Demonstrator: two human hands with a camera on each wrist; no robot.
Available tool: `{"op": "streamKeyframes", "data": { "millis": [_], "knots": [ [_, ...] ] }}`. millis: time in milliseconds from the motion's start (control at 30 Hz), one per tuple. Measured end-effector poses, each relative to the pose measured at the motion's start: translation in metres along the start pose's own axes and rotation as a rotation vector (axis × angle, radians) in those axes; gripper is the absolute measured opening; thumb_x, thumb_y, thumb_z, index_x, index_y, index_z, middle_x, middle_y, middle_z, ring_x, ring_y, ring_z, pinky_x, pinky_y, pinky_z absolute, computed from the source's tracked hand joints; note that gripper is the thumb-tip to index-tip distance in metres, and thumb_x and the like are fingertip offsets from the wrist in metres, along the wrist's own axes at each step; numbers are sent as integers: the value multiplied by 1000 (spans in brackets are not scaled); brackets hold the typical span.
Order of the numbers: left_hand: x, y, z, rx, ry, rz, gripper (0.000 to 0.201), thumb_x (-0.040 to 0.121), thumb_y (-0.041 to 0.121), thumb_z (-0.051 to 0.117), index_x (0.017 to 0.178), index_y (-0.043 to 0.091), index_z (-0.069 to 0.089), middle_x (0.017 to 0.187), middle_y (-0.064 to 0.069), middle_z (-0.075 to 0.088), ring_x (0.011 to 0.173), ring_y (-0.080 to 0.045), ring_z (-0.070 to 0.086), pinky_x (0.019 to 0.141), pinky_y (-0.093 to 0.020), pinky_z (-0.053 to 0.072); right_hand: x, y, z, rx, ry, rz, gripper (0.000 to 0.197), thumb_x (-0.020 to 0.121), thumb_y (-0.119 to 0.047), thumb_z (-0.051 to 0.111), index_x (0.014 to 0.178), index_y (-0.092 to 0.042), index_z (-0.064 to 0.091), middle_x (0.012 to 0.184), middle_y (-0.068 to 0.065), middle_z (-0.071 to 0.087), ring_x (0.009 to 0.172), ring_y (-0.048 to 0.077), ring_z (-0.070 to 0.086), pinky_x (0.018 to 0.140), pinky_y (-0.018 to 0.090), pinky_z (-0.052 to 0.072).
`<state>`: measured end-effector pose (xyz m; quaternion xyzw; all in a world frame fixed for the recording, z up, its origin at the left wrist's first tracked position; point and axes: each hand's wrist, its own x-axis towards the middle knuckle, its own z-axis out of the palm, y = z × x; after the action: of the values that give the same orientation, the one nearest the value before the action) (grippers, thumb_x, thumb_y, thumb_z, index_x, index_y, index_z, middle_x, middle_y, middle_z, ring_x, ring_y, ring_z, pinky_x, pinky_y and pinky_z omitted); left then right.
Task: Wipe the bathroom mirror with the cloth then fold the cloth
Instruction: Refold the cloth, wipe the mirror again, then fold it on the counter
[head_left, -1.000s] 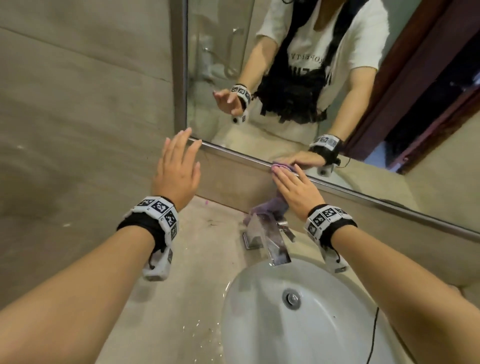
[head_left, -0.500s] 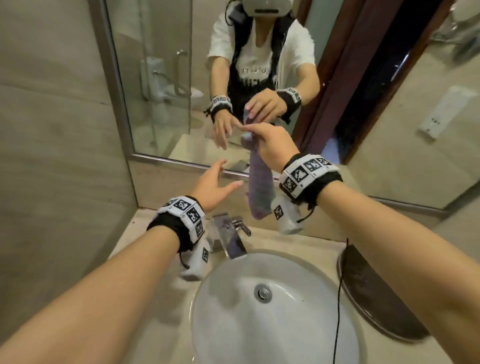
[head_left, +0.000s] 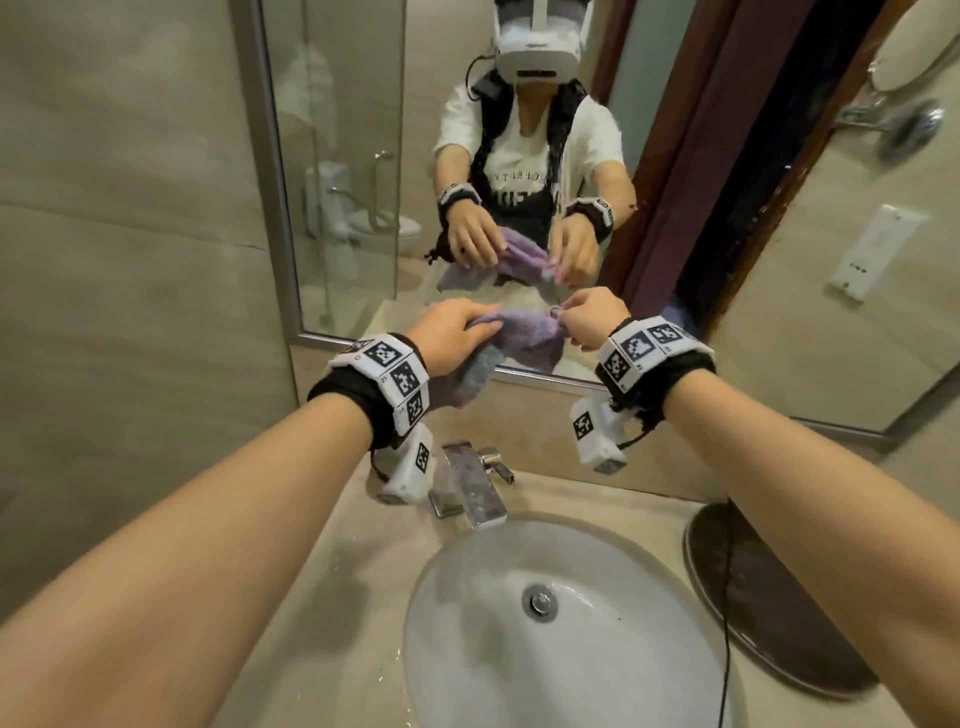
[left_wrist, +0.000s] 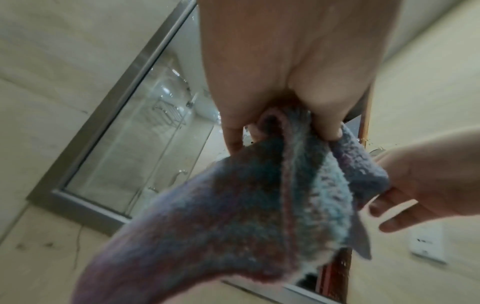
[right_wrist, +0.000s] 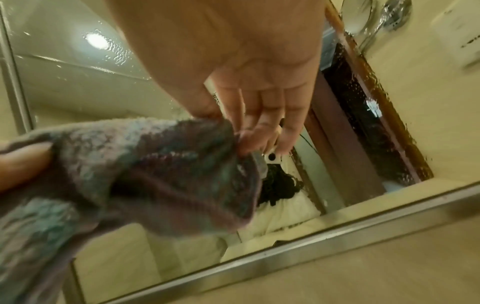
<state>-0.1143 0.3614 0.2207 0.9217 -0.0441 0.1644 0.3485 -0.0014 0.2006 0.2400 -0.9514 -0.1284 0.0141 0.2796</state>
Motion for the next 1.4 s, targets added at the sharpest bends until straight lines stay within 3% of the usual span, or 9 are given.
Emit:
{"op": "streamKeyframes", "data": {
  "millis": [133,233,367,600,800,933,1067,1300,1400],
  "knots": [
    [0,8,-12,64,11,42,33,100,19,40,124,3,57,130,-13,56,120,-24,50,94,-23,32,-15,-14,7,35,83,-285,38,92,-46,44,111,-20,64,112,15,60,110,23,53,94,31,40],
    [1,8,-21,56,36,36,31,100,19,39,111,3,64,113,-16,65,107,-29,57,84,-28,37,-32,-27,18,358,-212,-385,38,95,-31,51,124,-6,55,111,8,59,104,13,53,86,23,42],
    [1,-1,-30,-56,87,12,31,100,20,39,102,6,67,100,-6,66,92,-17,57,79,-25,40,-34,-27,35,271,-458,-352,62,82,-38,68,133,-9,49,125,10,60,114,22,58,102,40,45],
    [1,-13,-37,-195,163,-4,30,98,19,45,95,-1,67,85,-5,61,80,-12,52,70,-23,41,-41,-26,34,577,-604,-218,19,95,-9,49,105,1,62,83,3,67,73,12,65,71,20,54],
    [12,-20,-28,-337,135,-65,29,96,20,50,82,-1,64,73,-1,54,71,-9,44,59,-17,34,-32,-17,-22,630,-379,-315,23,94,-8,52,76,-15,63,62,-10,63,60,2,59,61,13,47],
    [27,-3,-13,-386,169,-54,26,94,16,53,70,20,61,49,20,51,48,11,42,53,-9,34,-30,-14,-45,533,-128,-440,13,91,-11,58,80,-8,65,76,6,56,75,16,50,69,27,38],
    [58,20,-14,-226,347,7,16,88,20,63,90,8,72,78,-9,64,64,-4,49,67,-26,40,-23,-16,-59,-103,566,-453,16,86,-25,63,93,-15,73,96,11,59,94,26,51,80,35,41],
    [121,73,-24,202,634,105,18,84,28,62,98,20,70,117,-4,56,112,-25,45,92,-35,38,14,-35,-84,274,836,-364,30,89,-11,50,117,-13,61,114,8,64,107,26,58,90,29,41],
    [131,74,-29,331,745,104,28,81,23,63,108,17,60,129,-6,47,120,-27,40,98,-35,33,36,-37,-70,-116,832,-526,59,89,-23,52,144,-13,33,137,14,45,127,30,41,112,40,27]
  ]
}}
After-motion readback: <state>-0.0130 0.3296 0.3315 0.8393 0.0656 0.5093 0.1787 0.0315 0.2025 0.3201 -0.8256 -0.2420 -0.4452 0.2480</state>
